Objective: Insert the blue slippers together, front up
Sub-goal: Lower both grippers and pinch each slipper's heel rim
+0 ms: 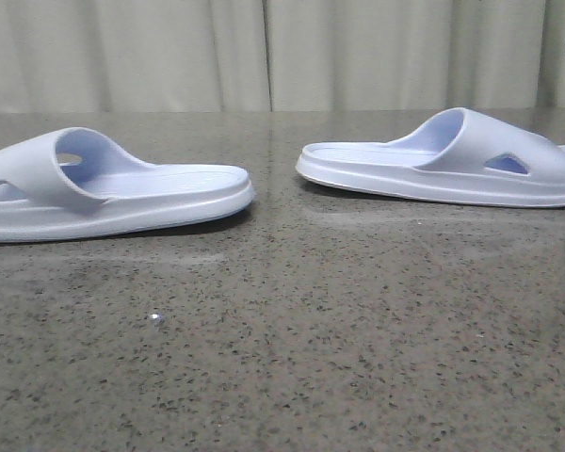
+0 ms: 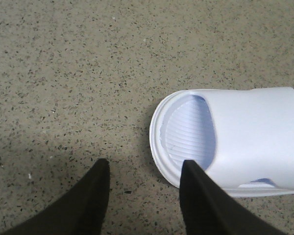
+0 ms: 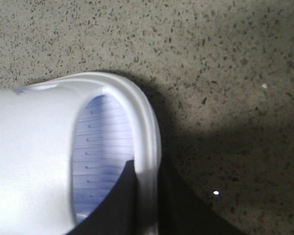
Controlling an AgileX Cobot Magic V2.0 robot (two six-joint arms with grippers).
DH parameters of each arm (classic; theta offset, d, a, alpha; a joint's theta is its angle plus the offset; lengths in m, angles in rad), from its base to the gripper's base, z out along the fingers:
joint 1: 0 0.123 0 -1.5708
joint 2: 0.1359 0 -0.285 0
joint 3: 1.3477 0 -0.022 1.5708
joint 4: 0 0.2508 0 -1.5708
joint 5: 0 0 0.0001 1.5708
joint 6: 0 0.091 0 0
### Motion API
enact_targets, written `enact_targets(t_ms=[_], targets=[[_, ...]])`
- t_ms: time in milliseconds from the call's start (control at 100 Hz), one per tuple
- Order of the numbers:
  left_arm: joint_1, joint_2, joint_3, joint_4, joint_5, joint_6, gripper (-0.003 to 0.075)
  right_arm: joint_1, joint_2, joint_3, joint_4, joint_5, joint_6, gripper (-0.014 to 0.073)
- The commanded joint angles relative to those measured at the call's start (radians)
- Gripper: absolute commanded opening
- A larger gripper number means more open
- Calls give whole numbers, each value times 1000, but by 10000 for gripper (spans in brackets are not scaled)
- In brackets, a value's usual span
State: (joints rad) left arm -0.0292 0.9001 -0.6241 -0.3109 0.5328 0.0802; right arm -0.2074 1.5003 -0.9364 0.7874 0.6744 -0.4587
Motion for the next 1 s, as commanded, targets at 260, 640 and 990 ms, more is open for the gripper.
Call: enact_targets(t_ms=[260,640,990], targets=[[-3,143,-109,1,-33,21,294,-5,-28,-23,8,6,-21,-92],[-3,356,-347,-107,253,170,301,-5,-28,-23,8,8,-37,-92],[75,443,-400,-68,348,186,301,-5,-28,-23,8,10,-38,-92]])
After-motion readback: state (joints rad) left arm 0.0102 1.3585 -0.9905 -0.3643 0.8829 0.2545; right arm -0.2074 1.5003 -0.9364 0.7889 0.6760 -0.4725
